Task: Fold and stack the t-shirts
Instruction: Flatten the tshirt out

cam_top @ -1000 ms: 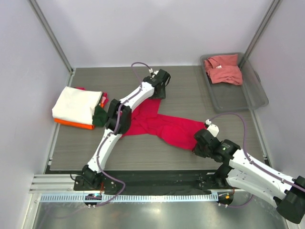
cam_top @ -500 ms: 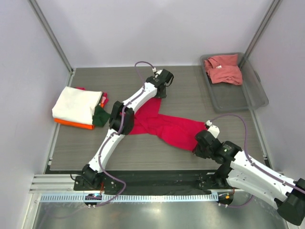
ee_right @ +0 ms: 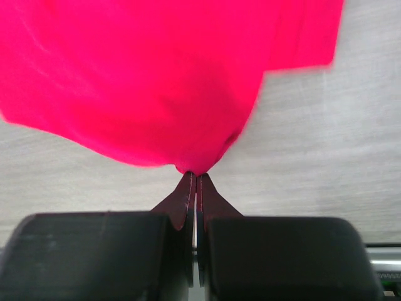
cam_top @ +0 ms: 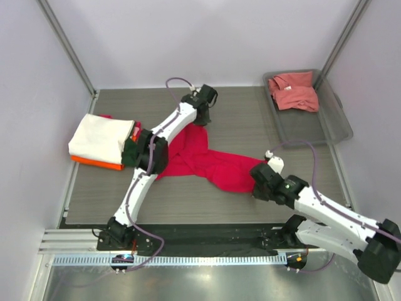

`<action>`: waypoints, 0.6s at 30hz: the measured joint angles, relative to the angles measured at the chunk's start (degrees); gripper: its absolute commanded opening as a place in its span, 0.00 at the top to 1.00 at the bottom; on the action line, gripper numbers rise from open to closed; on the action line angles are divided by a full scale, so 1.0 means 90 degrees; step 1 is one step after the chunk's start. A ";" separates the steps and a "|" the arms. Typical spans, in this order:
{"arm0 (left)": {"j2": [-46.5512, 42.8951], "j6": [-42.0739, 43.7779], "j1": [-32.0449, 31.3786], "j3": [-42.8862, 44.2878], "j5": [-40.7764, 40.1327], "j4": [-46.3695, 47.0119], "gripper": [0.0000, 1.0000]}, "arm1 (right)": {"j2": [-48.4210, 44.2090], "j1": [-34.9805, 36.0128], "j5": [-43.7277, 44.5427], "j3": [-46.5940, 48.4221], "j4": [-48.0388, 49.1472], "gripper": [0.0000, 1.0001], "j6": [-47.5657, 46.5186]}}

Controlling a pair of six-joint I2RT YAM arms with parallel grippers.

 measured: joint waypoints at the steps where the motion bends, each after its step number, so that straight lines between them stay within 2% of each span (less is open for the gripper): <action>1: -0.0194 -0.0017 0.0104 -0.0124 0.0041 -0.0005 1.00 | 0.0284 -0.0058 0.0024 0.0223 0.0010 0.99 -0.0092; 3: -0.0668 -0.0058 0.0372 -0.0313 0.0114 -0.0036 1.00 | 0.0981 -0.0325 -0.0012 0.0784 0.0090 0.99 -0.0459; 7: -0.2108 -0.0245 0.1090 -0.0716 0.0245 0.0061 1.00 | 0.2528 -0.1506 -0.0495 0.2310 0.0408 0.99 -0.1282; 10: -0.3330 -0.0527 0.1792 -0.1144 0.0491 0.0199 1.00 | 0.3232 -0.2365 -0.0833 0.3553 0.0437 0.99 -0.1812; 14: -0.4699 -0.0831 0.2773 -0.1848 0.0687 0.0323 1.00 | 0.3689 -0.3089 -0.1158 0.5246 0.0274 0.99 -0.2237; 18: -0.5535 -0.0884 0.3138 -0.2103 0.0789 0.0245 1.00 | 0.3604 -0.3373 -0.1511 0.6688 0.0151 0.99 -0.2550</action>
